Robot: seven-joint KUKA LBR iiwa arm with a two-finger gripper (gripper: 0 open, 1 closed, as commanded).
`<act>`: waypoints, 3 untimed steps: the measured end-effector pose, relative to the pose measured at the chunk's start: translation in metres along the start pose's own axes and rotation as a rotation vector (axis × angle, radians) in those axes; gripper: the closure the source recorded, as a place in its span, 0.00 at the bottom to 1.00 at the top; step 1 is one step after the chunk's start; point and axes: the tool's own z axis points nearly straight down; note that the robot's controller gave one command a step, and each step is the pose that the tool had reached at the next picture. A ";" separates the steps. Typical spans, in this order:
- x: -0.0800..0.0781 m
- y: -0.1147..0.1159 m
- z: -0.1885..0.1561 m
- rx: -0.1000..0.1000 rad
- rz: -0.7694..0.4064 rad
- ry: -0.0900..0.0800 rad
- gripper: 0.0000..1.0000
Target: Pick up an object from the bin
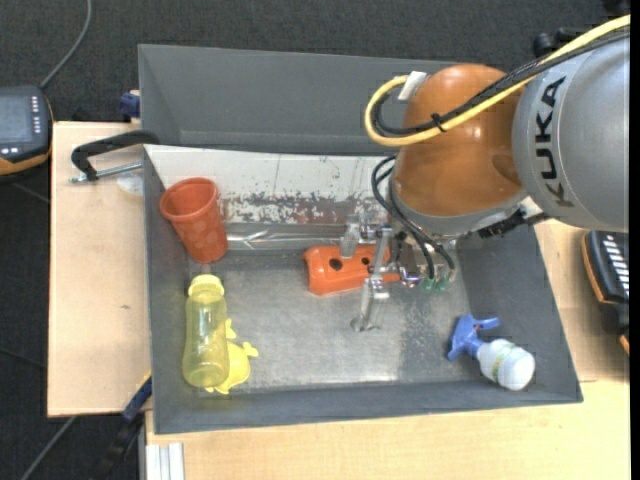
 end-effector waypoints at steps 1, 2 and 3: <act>-0.002 -0.001 -0.005 -0.001 0.002 -0.009 0.00; -0.021 -0.013 0.042 -0.002 0.122 -0.009 0.00; -0.065 -0.053 0.062 -0.002 0.118 -0.019 0.00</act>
Offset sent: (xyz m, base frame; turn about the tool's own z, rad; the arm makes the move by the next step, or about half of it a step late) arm 0.0580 -0.0444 -0.1494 0.3845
